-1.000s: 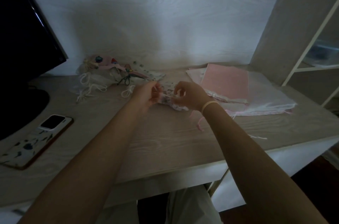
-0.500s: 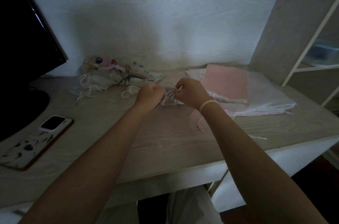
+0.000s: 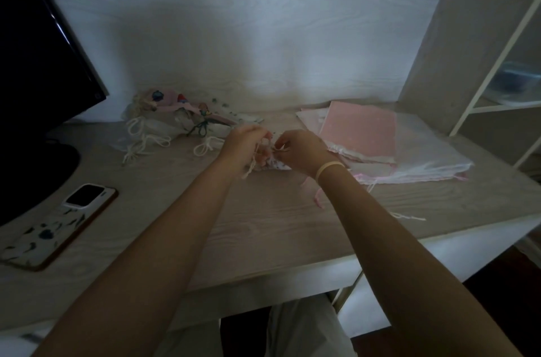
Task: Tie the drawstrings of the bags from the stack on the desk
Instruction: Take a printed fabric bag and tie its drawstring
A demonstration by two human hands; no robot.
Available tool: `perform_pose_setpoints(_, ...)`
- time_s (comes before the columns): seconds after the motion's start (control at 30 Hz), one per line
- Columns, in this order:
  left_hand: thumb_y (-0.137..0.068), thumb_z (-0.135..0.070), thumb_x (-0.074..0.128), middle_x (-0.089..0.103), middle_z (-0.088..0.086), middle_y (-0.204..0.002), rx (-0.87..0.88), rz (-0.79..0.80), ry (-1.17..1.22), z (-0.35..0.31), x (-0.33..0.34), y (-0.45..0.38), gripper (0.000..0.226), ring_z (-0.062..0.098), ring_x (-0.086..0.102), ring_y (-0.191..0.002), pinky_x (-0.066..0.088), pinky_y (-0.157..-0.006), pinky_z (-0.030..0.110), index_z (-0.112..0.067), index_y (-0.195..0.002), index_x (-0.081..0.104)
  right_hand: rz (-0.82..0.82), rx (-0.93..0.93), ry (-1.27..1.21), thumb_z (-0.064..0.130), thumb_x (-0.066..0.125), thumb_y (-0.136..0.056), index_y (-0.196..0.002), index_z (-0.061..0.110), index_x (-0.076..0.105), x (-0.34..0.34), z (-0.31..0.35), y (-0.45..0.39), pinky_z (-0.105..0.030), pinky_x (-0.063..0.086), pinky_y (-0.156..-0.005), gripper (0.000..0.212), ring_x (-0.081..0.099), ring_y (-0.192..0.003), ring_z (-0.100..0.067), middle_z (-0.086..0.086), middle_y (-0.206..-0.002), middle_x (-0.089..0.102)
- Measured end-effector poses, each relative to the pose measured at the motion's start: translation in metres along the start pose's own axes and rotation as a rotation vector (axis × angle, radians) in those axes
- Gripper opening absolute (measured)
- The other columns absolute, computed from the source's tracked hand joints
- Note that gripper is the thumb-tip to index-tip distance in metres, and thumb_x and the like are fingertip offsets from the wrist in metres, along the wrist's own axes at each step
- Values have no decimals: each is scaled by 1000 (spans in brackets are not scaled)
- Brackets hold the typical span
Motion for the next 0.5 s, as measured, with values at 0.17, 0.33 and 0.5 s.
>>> perform_pose_setpoints(0.17, -97, -14, 54, 60, 3, -60, 0, 88, 0, 8, 3, -3, 18, 14, 47, -37, 24, -33, 15, -4, -105, 66, 18, 77, -337, 23, 65, -88, -106, 10, 61, 0, -3, 3, -17, 43, -62, 23, 61, -79, -20, -10, -93, 66)
perform_pose_setpoints(0.33, -90, -20, 66, 68, 4, -72, 67, -14, -242, 4, -8, -4, 18, 9, 44, -42, 35, -42, 17, -7, -99, 75, 24, 99, -559, 9, 63, -84, -93, 12, 65, -9, -12, 0, -27, 50, -69, 10, 62, -76, -18, -6, -83, 67)
perform_pose_setpoints(0.5, -85, -22, 68, 61, -8, -49, 67, 86, -503, 3, 3, -1, 12, 2, 46, -38, 36, -48, 17, -14, -75, 71, -47, 65, -727, 5, 54, -89, -101, 1, 66, -25, -2, -1, -9, 43, -53, 17, 55, -64, -10, -8, -77, 62)
Point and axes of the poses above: each hand's wrist, its own y-axis away from the middle knuckle, its own x-axis out of the palm, z = x × y, the point moved 9 cm from there along -y, towards the middle knuckle
